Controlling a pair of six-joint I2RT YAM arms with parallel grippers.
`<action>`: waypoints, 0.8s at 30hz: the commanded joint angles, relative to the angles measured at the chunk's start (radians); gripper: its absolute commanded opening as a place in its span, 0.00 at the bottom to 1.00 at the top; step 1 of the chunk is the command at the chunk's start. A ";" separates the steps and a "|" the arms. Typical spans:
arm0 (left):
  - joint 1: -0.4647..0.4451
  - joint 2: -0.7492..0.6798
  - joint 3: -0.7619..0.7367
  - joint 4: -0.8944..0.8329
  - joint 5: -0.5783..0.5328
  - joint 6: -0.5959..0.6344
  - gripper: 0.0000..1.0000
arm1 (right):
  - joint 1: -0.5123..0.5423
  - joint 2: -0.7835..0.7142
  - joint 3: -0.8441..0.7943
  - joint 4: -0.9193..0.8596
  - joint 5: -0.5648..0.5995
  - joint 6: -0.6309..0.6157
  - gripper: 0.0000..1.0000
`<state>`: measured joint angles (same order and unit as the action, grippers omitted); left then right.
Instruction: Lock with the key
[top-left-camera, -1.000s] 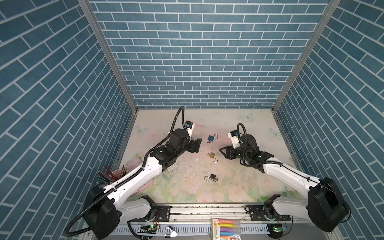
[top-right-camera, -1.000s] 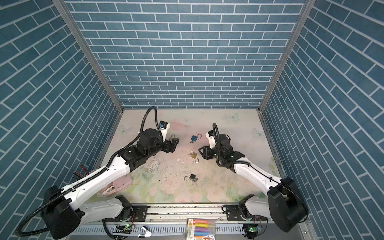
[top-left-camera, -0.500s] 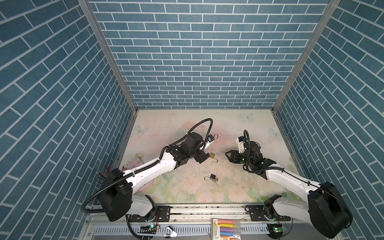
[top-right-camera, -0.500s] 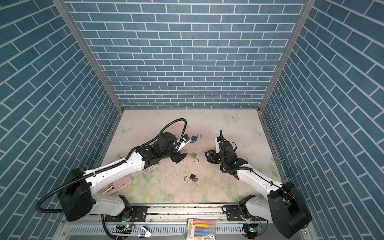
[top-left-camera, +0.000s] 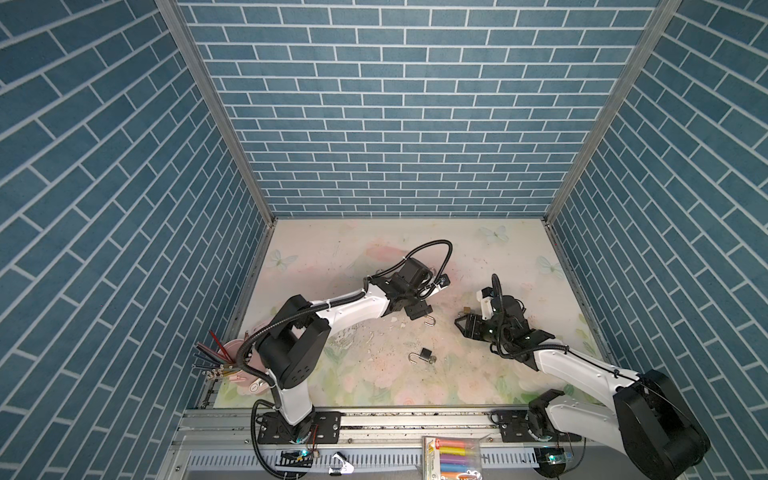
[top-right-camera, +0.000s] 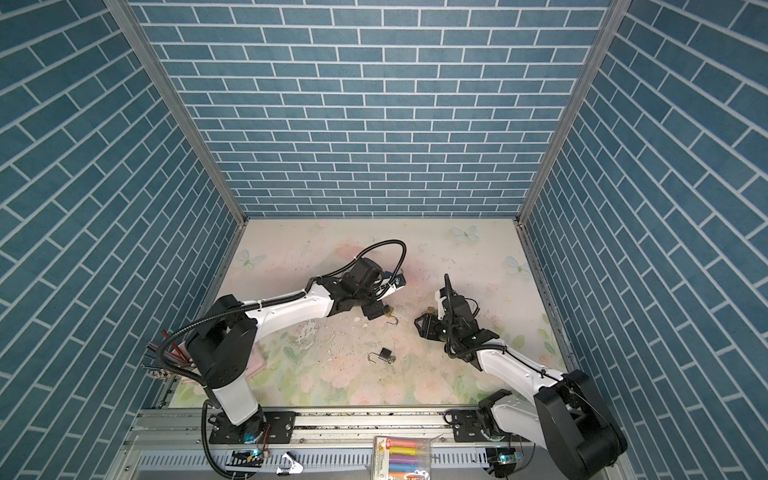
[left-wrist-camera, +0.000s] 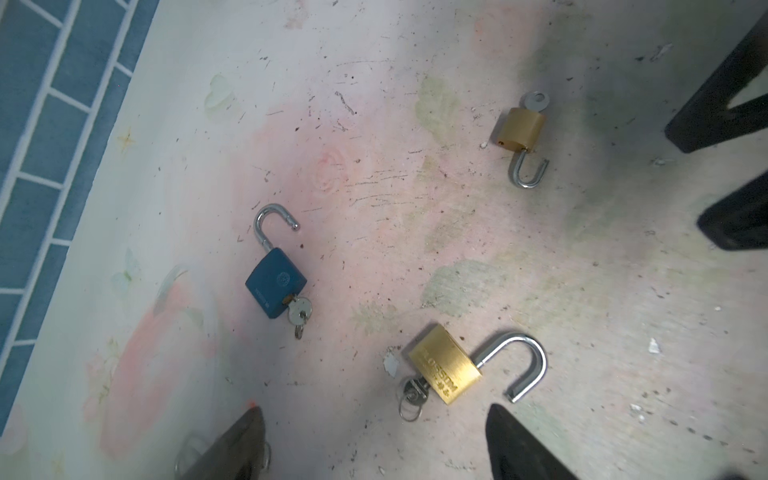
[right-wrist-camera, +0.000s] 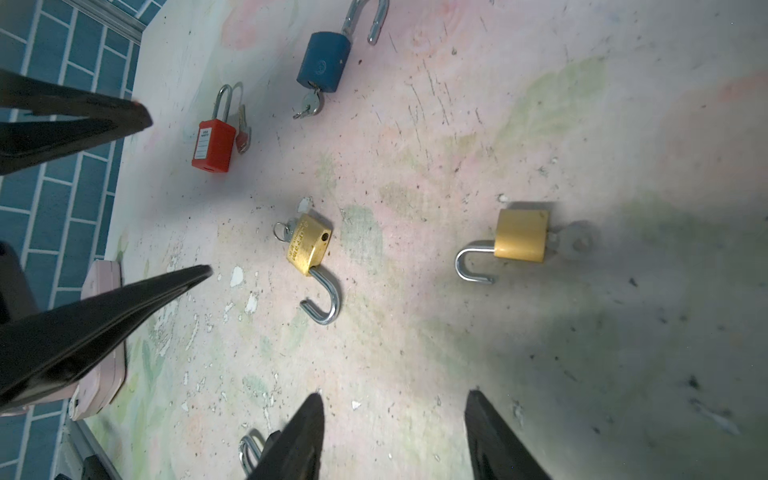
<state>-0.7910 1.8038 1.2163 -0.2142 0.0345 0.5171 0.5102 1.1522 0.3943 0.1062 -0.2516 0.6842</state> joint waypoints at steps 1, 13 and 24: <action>-0.001 0.058 0.021 -0.047 0.028 0.051 0.81 | -0.005 0.018 0.005 0.043 -0.026 0.037 0.55; -0.011 0.158 0.048 -0.037 0.143 0.032 0.75 | -0.006 0.068 -0.026 0.115 -0.035 0.069 0.54; -0.013 0.215 0.078 -0.048 0.145 0.031 0.64 | -0.009 0.074 -0.026 0.110 -0.036 0.058 0.54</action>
<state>-0.8009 2.0029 1.2831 -0.2340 0.1635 0.5316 0.5072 1.2201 0.3748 0.2031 -0.2829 0.7280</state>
